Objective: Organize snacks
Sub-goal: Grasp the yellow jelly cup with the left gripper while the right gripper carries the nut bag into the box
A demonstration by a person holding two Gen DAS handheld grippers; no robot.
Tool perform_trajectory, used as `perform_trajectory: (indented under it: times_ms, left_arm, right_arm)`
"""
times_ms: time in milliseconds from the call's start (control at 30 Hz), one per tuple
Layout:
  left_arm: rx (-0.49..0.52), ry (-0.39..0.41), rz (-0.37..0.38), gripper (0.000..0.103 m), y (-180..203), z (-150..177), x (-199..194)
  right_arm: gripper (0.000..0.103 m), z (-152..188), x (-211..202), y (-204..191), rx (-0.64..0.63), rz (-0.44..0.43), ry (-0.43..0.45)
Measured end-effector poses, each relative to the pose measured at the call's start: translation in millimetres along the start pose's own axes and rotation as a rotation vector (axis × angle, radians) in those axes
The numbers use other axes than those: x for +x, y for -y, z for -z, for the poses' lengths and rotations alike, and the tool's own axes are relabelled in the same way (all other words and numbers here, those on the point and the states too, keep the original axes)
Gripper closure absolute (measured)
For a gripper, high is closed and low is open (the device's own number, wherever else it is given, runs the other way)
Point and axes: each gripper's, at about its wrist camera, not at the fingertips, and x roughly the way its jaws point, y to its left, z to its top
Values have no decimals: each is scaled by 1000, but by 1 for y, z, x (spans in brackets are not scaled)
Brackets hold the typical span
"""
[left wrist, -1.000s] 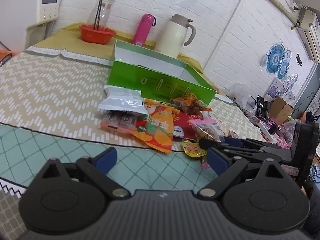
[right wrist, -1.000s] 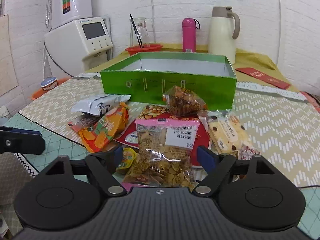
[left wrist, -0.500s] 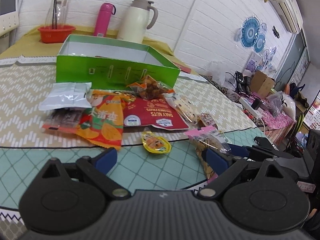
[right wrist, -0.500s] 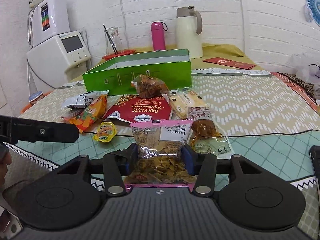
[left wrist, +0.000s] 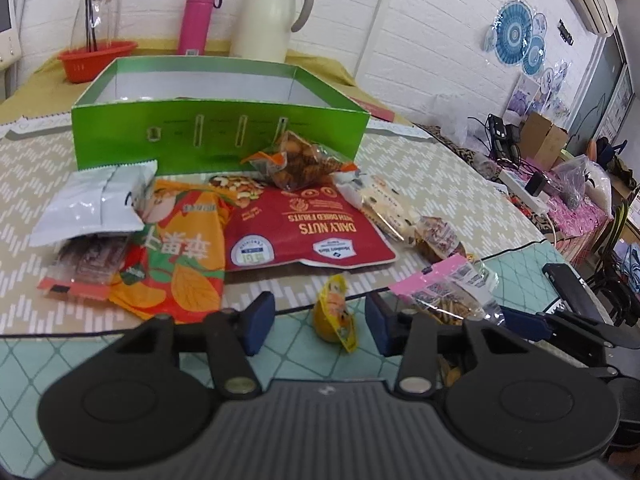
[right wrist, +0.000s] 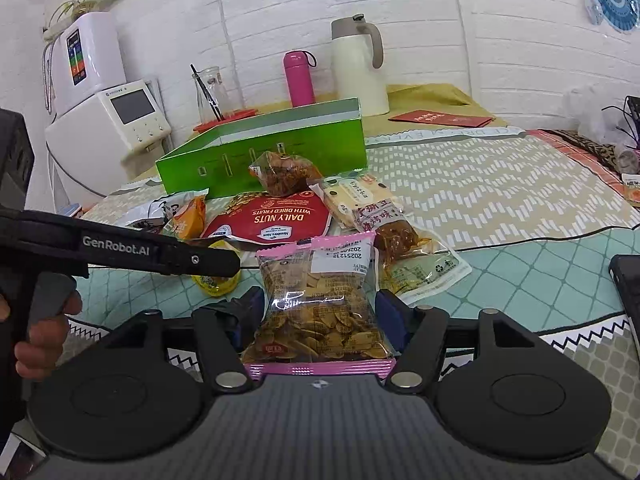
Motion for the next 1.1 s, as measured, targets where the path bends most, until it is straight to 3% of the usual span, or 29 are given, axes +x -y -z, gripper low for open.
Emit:
perform_trajectory:
  times_ms: [33,100,133,167,233,267,500,567,700,867,1100]
  left_arm:
    - [5,2,-4,58,1,0,0]
    - [10,1,-1,36,2,1,0]
    - [10,3,3,35,3,2,-1]
    - [18,2,11,35,4,2,-2]
    - [43,-12,20,48,7,2,-1]
    - [49,-20,25,65,8,2,1]
    - [128,3,-27,73,16,2,8]
    - [149,4,-40,72,19,2,9]
    - [127,32,-19,76,17,0,-4]
    - [83,95,17,76,8,-13,-36]
    - [36,227,-36,76,-17,-58,-71]
  right_arm:
    - [0,1,0,-1,-4,5,2]
    - [0,2,0,-2,-11,26,8]
    - [0,2,-1,-3,-15,35,15]
    - [0,2,-1,-4,-19,40,16]
    - [0,1,-1,-5,-28,48,12]
    - [0,1,-1,-5,-29,49,13]
    - [1,1,6,-8,-33,42,2]
    - [8,2,7,-11,-59,50,1]
    - [17,-4,2,-10,-45,21,-11]
    - [18,-20,-5,-18,-89,-9,32]
    - [18,-71,5,-20,-128,-56,121]
